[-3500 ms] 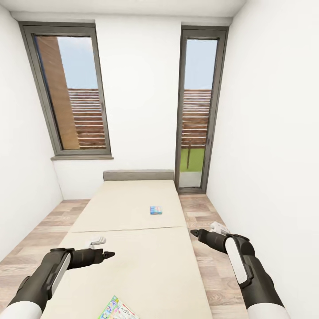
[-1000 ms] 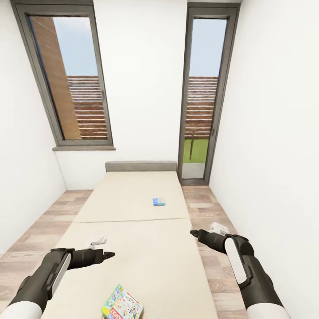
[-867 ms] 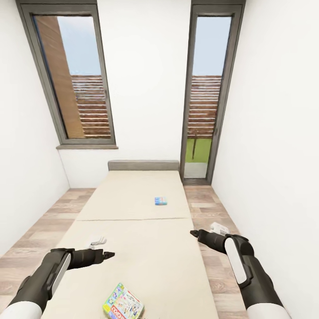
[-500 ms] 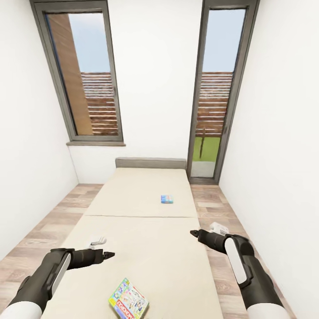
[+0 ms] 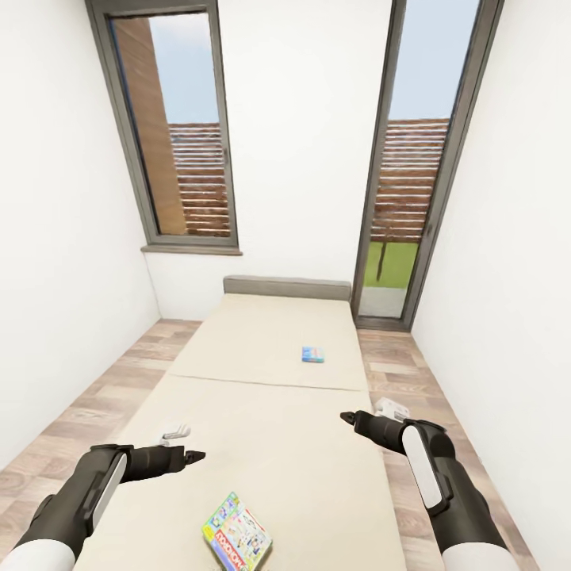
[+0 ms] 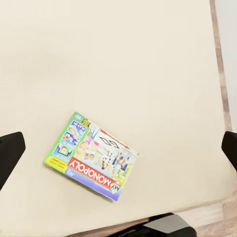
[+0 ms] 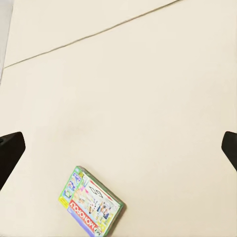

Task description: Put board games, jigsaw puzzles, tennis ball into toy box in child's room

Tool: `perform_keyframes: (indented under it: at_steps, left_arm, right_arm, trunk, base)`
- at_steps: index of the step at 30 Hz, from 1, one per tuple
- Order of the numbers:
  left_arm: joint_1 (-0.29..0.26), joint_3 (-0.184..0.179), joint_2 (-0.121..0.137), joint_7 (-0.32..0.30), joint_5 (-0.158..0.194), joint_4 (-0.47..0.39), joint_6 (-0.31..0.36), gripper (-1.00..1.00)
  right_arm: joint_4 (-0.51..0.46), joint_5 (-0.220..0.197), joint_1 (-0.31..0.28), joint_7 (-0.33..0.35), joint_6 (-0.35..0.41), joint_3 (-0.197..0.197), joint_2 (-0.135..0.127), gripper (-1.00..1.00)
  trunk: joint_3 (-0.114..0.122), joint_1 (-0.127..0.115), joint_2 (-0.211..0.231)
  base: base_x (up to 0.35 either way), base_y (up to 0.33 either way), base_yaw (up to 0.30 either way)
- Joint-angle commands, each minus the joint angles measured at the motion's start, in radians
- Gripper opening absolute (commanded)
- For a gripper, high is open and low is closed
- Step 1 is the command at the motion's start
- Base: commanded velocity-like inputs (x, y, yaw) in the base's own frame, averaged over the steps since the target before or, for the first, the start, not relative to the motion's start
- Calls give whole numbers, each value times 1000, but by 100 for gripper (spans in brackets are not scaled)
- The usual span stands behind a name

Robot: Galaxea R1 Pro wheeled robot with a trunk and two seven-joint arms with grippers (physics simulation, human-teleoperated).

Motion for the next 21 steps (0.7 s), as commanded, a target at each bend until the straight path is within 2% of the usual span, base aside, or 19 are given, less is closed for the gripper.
perform_keyframes:
  at_steps: [1, 7, 21]
  left_arm:
    - [-1, 2, 0, -4, 0, -1, 7, 100]
    - [-1, 2, 0, -4, 0, -1, 8, 100]
    - [-1, 2, 0, -4, 0, -1, 7, 100]
  right_arm:
    - [-1, 2, -1, 4, 5, -3, 1, 100]
    - [-1, 2, -1, 5, 5, -4, 1, 100]
    - [-1, 2, -1, 5, 5, -5, 1, 100]
  trunk:
    - [-4, 1, -2]
    - [-8, 1, -2]
    - [-9, 1, -2]
  base:
    - [20, -24, 175]
    - [6, -7, 85]
    - [0, 3, 6]
